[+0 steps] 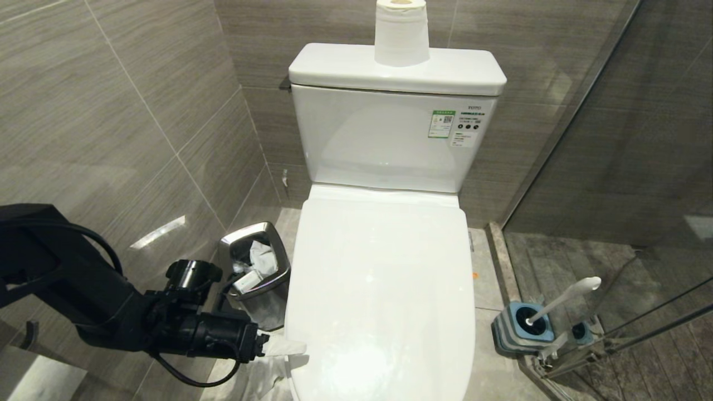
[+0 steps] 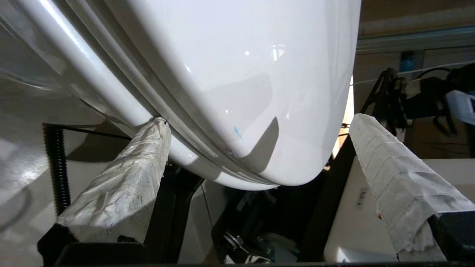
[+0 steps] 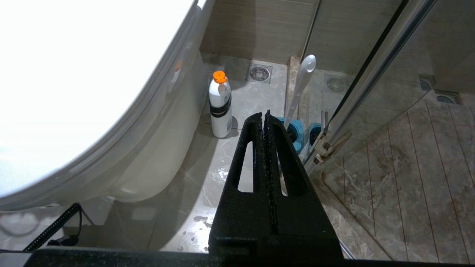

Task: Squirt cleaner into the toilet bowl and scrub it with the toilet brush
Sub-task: Use the left hand to lift the toilet lid slightly

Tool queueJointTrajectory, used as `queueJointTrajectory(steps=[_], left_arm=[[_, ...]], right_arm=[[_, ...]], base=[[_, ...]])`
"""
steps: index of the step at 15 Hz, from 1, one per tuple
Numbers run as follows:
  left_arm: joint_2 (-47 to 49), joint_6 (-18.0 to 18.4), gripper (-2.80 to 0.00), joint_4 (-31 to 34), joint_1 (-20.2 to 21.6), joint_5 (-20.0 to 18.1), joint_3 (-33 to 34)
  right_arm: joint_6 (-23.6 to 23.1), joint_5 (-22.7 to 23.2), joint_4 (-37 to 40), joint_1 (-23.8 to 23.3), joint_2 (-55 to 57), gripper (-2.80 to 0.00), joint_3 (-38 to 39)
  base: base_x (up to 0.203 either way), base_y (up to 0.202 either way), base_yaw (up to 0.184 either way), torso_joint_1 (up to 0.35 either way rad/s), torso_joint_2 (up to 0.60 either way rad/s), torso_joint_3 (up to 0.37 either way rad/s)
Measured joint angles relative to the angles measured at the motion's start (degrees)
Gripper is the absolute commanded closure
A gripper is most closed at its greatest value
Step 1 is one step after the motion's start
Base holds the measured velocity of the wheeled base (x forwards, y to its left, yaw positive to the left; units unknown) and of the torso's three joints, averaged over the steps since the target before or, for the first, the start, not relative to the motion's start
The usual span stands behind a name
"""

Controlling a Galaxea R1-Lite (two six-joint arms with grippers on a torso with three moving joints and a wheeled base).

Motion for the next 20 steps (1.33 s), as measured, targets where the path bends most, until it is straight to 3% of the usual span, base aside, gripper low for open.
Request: queueJointTrajectory(steps=[6,11,16,20], left_arm=[[0.0,2.6,-2.80,-0.1,-2.3,2.8,0.4],[-0.5,3.4,-2.80,0.0,-3.7,2.6,2.0],[-1.0,3.4,-2.80,0.8,-3.8,-0.7,3.3],[-1.1,3.2,-2.80,2.8,-3.5,-6.0,3.7]], right_arm=[[0.0,0.0,0.0,0.0,0.0,0.00,0.0],[0.0,0.0,0.0,0.0,0.0,0.00,0.0],[0.0,0.0,0.0,0.0,0.0,0.00,0.0],[0.0,0.0,0.0,0.0,0.0,0.00,0.0]], base=[[0.000,0.000,0.000,0.000,0.00,0.000],[0.000,0.000,0.000,0.000,0.00,0.000],[0.000,0.000,0.000,0.000,0.00,0.000],[0.000,0.000,0.000,0.000,0.00,0.000]])
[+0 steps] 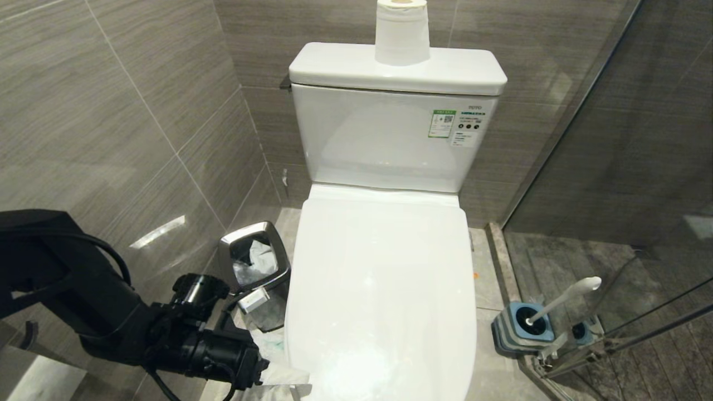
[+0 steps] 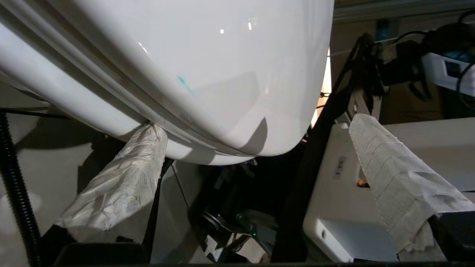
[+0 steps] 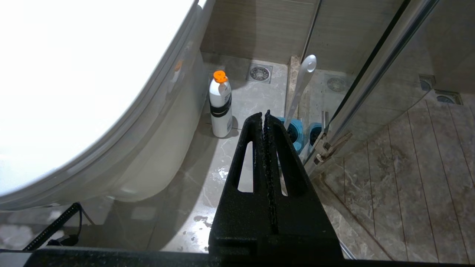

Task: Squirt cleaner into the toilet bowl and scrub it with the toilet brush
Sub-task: Use the left hand to lift the toilet lid slightly

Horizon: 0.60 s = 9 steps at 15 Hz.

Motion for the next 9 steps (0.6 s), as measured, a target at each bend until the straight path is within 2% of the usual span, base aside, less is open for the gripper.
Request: queueJointTrajectory(steps=[9], left_arm=[[-0.3,-0.4,-2.80,-0.4,-0.2,-1.7,-0.5]], right_arm=[[0.0,0.0,0.0,0.0,0.0,0.00,0.0]], base=[[0.000,0.000,0.000,0.000,0.00,0.000]])
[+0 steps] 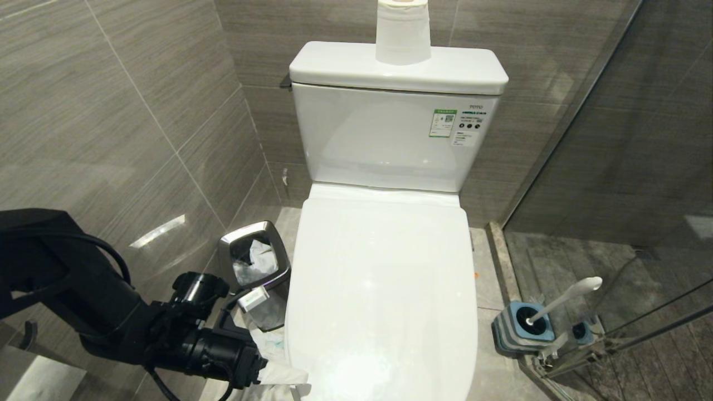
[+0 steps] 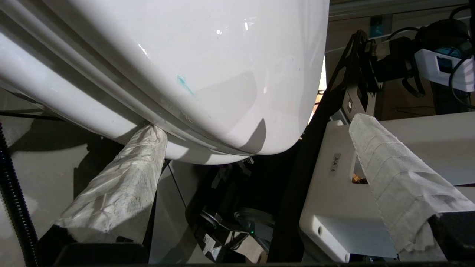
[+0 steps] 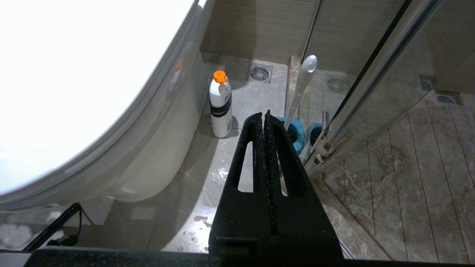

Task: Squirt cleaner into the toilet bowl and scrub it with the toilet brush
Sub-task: Use the left hand to lift the toilet lid slightly

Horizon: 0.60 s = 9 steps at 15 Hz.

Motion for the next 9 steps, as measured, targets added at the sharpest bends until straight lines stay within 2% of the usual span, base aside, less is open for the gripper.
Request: queueJointTrajectory(steps=[2,9], left_arm=[[-0.4,0.0,-2.80,0.0,0.4,-0.3,0.0],[-2.8,-0.1,-2.80,0.0,2.7,-5.7,0.3]], right_arm=[[0.0,0.0,0.0,0.0,0.0,0.00,0.0],[0.0,0.0,0.0,0.0,0.0,0.00,0.0]], base=[[0.000,0.000,0.000,0.000,0.00,0.000],[0.000,0.000,0.000,0.000,0.00,0.000]])
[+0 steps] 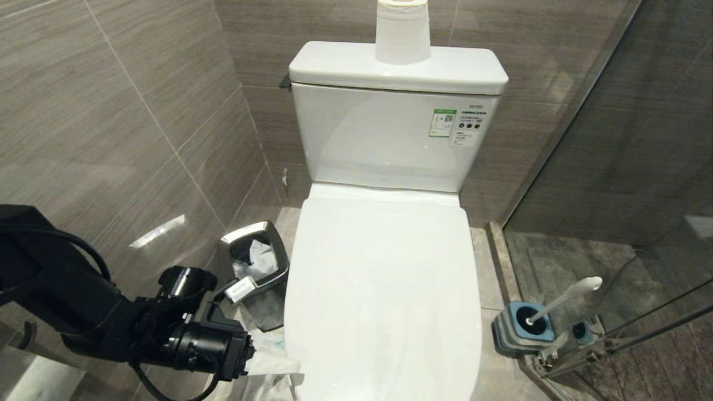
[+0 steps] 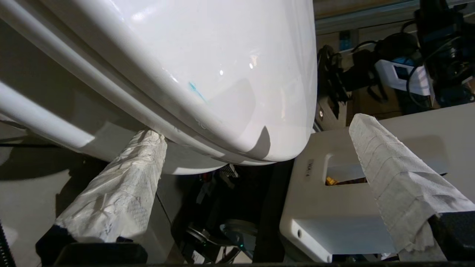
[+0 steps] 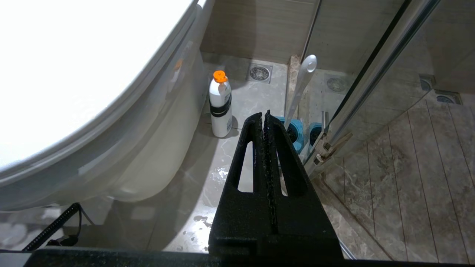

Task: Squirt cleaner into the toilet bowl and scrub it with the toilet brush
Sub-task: Use the left hand to lift the toilet lid slightly

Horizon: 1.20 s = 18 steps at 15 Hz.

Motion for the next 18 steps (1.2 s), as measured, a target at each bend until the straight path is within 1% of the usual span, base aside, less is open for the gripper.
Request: queueJointTrajectory(steps=[8,10,17,18], left_arm=[[-2.3,-0.2,-2.80,1.5,0.8,-0.7,-0.3],[-3.1,-0.2,-2.80,2.7,1.0,-1.7,-0.5],[-4.4,-0.3,-2.80,3.4,1.0,-2.1,-1.4],[-4.5,-0.9,-2.80,3.4,1.0,-2.1,-1.8]], right_arm=[[0.0,0.0,0.0,0.0,0.0,0.00,0.0],[0.0,0.0,0.0,0.0,0.0,0.00,0.0],[0.0,0.0,0.0,0.0,0.0,0.00,0.0],[0.0,0.0,0.0,0.0,0.0,0.00,0.0]], base=[[0.000,0.000,0.000,0.000,0.00,0.000],[0.000,0.000,0.000,0.000,0.00,0.000],[0.000,0.000,0.000,0.000,0.00,0.000],[0.000,0.000,0.000,0.000,0.00,0.000]])
